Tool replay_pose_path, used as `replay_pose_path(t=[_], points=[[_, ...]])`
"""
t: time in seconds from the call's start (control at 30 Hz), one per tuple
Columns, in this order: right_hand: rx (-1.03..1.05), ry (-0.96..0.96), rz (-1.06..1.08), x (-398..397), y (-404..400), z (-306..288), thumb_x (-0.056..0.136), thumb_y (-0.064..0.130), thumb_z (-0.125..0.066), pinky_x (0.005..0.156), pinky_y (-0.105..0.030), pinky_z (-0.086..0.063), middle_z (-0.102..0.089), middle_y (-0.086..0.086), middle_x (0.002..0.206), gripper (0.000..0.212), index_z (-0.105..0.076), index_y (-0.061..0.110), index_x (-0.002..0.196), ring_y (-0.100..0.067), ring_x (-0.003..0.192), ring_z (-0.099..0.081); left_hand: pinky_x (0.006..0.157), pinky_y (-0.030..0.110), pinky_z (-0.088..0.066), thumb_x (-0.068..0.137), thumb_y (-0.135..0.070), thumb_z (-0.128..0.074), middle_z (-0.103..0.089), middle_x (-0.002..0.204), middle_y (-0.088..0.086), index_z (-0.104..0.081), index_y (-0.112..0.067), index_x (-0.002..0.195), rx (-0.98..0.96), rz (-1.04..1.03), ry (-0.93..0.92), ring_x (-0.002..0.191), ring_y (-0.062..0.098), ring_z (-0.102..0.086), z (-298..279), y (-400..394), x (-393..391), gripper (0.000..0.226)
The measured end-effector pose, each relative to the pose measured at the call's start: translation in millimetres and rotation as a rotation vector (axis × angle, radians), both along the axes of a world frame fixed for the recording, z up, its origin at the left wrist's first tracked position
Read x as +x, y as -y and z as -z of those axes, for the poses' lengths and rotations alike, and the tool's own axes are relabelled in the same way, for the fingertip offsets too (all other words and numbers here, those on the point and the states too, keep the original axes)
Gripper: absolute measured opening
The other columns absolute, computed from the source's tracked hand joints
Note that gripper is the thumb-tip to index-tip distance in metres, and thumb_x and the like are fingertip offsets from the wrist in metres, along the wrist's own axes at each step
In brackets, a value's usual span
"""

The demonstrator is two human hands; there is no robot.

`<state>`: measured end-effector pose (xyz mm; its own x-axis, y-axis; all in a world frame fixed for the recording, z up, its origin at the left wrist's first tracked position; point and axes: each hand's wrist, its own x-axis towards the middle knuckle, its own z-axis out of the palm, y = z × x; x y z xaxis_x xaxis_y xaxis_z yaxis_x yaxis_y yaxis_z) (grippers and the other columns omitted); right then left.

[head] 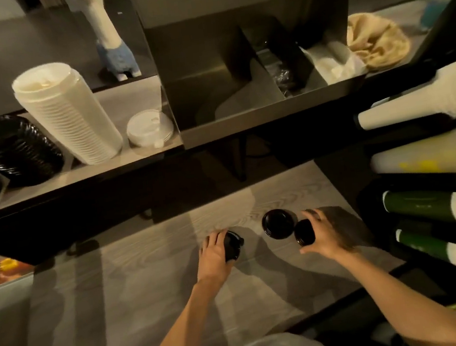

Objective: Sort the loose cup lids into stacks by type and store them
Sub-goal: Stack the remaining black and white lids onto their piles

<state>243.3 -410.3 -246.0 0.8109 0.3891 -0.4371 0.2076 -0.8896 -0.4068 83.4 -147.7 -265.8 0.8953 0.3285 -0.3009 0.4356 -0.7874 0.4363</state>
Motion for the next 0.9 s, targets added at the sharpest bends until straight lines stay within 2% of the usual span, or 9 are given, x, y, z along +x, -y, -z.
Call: replay_pose_path(t=[0.1, 0.23, 0.33, 0.47, 0.6, 0.67, 0.73, 0.8, 0.9], points=[[0.035, 0.02, 0.026, -1, 10, 0, 0.068, 0.023, -0.096, 0.107, -0.039, -0.044, -0.045, -0.01, 0.146, 0.09, -0.049, 0.015, 0.144, -0.03, 0.134, -0.048, 0.115, 0.045, -0.037, 0.084, -0.028, -0.081, -0.035, 0.152, 0.0, -0.036, -0.021, 0.155, -0.012, -0.037, 0.013, 0.137, 0.028, -0.035, 1, 0, -2, 0.084], [0.141, 0.031, 0.091, -5, 3, -5, 0.068, 0.028, -0.096, 0.106, -0.043, -0.047, -0.049, -0.008, 0.144, 0.095, -0.045, 0.019, 0.148, -0.03, 0.133, -0.05, 0.11, 0.047, -0.039, 0.076, -0.042, -0.085, -0.036, 0.144, 0.001, -0.047, -0.026, 0.146, -0.003, -0.09, 0.036, 0.125, 0.029, -0.036, 1, -1, -8, 0.081], [0.175, 0.065, 0.043, -1, -10, -9, 0.071, 0.023, -0.094, 0.105, -0.041, -0.044, -0.048, -0.007, 0.143, 0.087, -0.048, 0.018, 0.145, -0.03, 0.133, -0.049, 0.108, 0.046, -0.04, 0.071, -0.041, -0.088, -0.038, 0.137, 0.004, -0.053, -0.026, 0.136, -0.063, -0.154, 0.092, 0.12, 0.027, -0.035, 0, -2, -14, 0.075], [0.152, 0.115, 0.027, 8, -39, -22, 0.073, 0.025, -0.093, 0.106, -0.037, -0.042, -0.046, -0.007, 0.145, 0.085, -0.05, 0.016, 0.146, -0.029, 0.133, -0.048, 0.106, 0.038, -0.039, 0.064, -0.04, -0.092, -0.051, 0.127, 0.003, -0.053, -0.025, 0.128, -0.245, -0.258, 0.153, 0.116, 0.019, -0.039, 3, -5, -23, 0.076], [0.084, 0.056, -0.119, 4, -66, -12, 0.07, 0.027, -0.095, 0.108, -0.043, -0.044, -0.04, -0.004, 0.145, 0.086, -0.05, 0.021, 0.143, -0.03, 0.133, -0.048, 0.104, 0.022, -0.04, 0.061, -0.026, -0.099, -0.041, 0.126, 0.004, -0.05, -0.016, 0.128, -0.459, -0.406, 0.187, 0.114, 0.007, -0.035, -9, -9, -23, 0.084], [0.036, 0.049, -0.135, -2, -72, -5, 0.07, 0.027, -0.094, 0.106, -0.046, -0.044, -0.038, -0.004, 0.145, 0.084, -0.049, 0.027, 0.14, -0.032, 0.134, -0.045, 0.104, 0.03, -0.044, 0.063, -0.017, -0.098, -0.049, 0.123, 0.003, -0.053, -0.018, 0.12, -0.588, -0.506, 0.183, 0.121, 0.017, -0.046, -12, -13, -22, 0.072], [0.023, 0.067, -0.142, -6, -74, -1, 0.071, 0.027, -0.093, 0.106, -0.047, -0.042, -0.039, -0.004, 0.143, 0.081, -0.047, 0.03, 0.138, -0.032, 0.135, -0.042, 0.102, 0.046, -0.052, 0.066, -0.006, -0.094, -0.064, 0.118, 0.007, -0.059, -0.017, 0.107, -0.717, -0.59, 0.2, 0.118, 0.03, -0.061, -11, -18, -24, 0.055], [0.028, 0.056, -0.143, -9, -76, -1, 0.07, 0.026, -0.092, 0.105, -0.047, -0.043, -0.039, -0.005, 0.141, 0.081, -0.046, 0.031, 0.136, -0.032, 0.134, -0.044, 0.104, 0.047, -0.052, 0.075, -0.007, -0.088, -0.07, 0.117, 0.007, -0.065, -0.015, 0.113, -0.826, -0.621, 0.199, 0.114, 0.027, -0.065, -13, -19, -28, 0.046], [0.116, 0.029, -0.117, -17, -81, -10, 0.067, 0.028, -0.093, 0.101, -0.04, -0.045, -0.043, -0.005, 0.139, 0.082, -0.047, 0.034, 0.135, -0.032, 0.13, -0.05, 0.113, 0.044, -0.046, 0.081, -0.016, -0.081, -0.071, 0.125, 0.006, -0.058, -0.016, 0.138, -1.085, -0.758, 0.207, 0.12, 0.023, -0.064, -19, -13, -33, 0.062]])
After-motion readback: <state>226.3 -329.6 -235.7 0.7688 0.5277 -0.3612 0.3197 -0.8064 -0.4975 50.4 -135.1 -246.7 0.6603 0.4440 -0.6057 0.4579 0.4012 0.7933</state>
